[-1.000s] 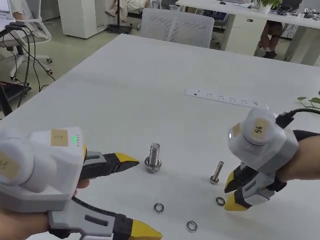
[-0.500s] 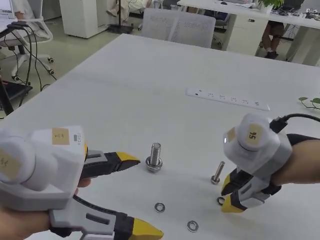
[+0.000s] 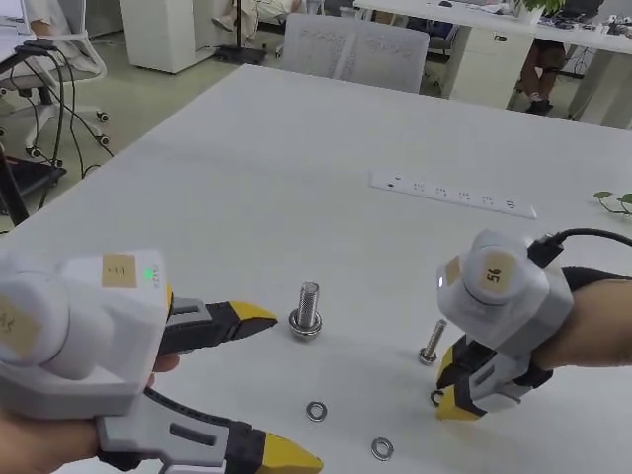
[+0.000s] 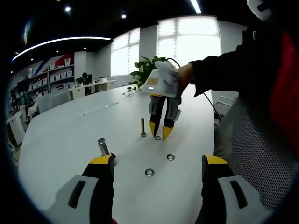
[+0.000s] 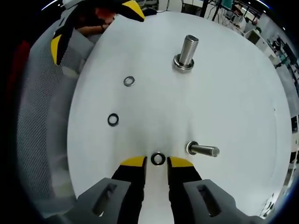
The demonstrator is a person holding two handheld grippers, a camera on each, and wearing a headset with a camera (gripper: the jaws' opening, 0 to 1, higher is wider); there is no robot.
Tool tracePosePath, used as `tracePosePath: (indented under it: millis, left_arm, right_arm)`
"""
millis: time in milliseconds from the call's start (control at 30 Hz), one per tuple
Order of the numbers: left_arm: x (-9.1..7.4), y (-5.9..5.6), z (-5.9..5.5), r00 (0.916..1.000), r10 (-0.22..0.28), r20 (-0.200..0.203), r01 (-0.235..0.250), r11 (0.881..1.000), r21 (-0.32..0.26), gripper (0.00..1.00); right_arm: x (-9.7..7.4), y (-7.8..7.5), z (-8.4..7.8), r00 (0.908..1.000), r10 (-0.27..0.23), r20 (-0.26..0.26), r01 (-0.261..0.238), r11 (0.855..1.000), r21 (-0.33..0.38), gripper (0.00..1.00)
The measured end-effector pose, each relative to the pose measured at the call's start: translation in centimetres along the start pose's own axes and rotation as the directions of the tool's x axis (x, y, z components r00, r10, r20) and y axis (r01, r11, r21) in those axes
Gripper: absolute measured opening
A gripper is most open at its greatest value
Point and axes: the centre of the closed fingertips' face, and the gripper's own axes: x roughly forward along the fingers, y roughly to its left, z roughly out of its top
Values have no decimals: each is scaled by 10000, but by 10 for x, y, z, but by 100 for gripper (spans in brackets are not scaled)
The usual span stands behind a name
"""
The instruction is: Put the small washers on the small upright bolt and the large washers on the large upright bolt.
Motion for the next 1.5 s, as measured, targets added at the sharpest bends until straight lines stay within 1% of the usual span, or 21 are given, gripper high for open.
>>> tracePosePath:
  millis: [300,667,800,933,1167,1367,1500]
  left_arm:
    - [0,-1,0,10000,3,-34,-3,10000,-12,76]
    - [-1,1,1,10000,19,-21,-19,10000,-4,76]
    - [-1,1,1,10000,13,-13,-13,10000,1,76]
    - [0,1,1,10000,10,1,-10,10000,-1,76]
    - [1,0,2,10000,-29,6,28,10000,31,76]
    - [1,0,2,10000,-38,6,38,10000,49,76]
    - [1,-1,2,10000,-50,18,50,10000,63,75]
  right_arm:
    - [0,-1,1,10000,-69,-11,69,10000,-64,14]
    - [0,-2,1,9999,-116,-2,116,9999,-23,14]
    - [-1,-1,-1,9999,-77,-66,77,10000,-11,14]
    - [-3,0,-6,9999,-32,-123,34,9999,100,14]
    - [-18,0,-16,9998,-141,-143,147,9992,369,14]
    - [-32,1,-21,9996,-250,-105,255,9983,526,14]
    - [-46,2,-21,9993,-371,9,370,9973,627,14]
